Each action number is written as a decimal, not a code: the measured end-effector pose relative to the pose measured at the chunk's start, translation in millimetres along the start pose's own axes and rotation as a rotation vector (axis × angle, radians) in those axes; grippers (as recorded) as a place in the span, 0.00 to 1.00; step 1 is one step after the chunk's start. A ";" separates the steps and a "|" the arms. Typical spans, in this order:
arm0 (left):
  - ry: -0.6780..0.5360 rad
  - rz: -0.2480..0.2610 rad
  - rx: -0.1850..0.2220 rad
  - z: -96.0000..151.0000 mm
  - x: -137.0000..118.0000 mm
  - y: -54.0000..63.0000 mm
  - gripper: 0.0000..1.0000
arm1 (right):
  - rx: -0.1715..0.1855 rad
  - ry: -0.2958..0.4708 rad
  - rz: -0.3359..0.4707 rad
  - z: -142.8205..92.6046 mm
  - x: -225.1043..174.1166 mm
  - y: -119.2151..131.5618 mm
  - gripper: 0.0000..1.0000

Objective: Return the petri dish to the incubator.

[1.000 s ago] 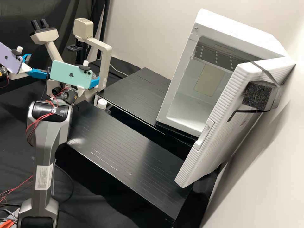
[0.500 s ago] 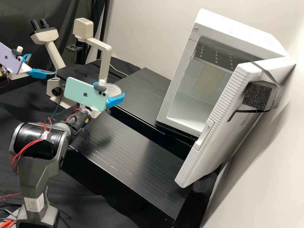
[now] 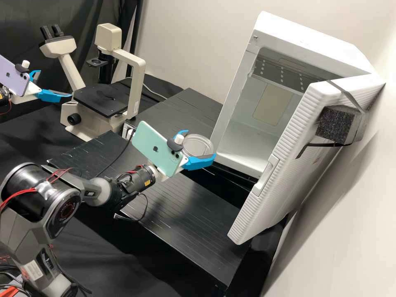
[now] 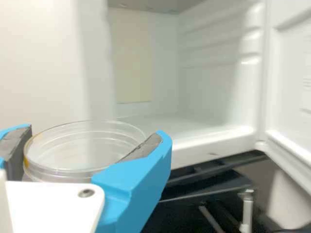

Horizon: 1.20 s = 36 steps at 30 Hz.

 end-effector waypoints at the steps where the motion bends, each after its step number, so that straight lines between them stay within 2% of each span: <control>1: 0.000 0.000 0.000 0.0 0.0 0.0 1.00 | -0.006 -0.015 0.009 4.4 4.8 1.4 0.00; 7: 0.000 0.000 0.000 0.0 0.0 0.0 1.00 | -0.064 -0.067 0.089 22.3 41.2 16.2 0.00; 13: 0.000 0.000 0.000 0.0 0.0 0.0 1.00 | -0.108 -0.084 0.140 28.9 78.5 26.3 0.00; 15: 0.000 0.000 0.000 0.0 0.0 0.0 1.00 | -0.120 -0.097 0.132 31.1 91.0 25.4 0.00; 17: 0.000 0.000 0.000 0.0 0.0 0.0 1.00 | -0.115 -0.114 0.123 34.3 103.2 23.6 0.00; 24: 0.000 0.000 0.000 0.0 0.0 0.0 1.00 | -0.177 -0.186 0.073 48.7 144.4 10.7 0.00; 29: 0.000 0.000 0.000 0.0 0.0 0.0 1.00 | -0.185 -0.231 0.067 58.5 163.7 9.9 0.00; 36: 0.000 0.000 0.000 0.0 0.0 0.0 1.00 | -0.158 -0.252 0.079 67.9 177.8 20.1 0.00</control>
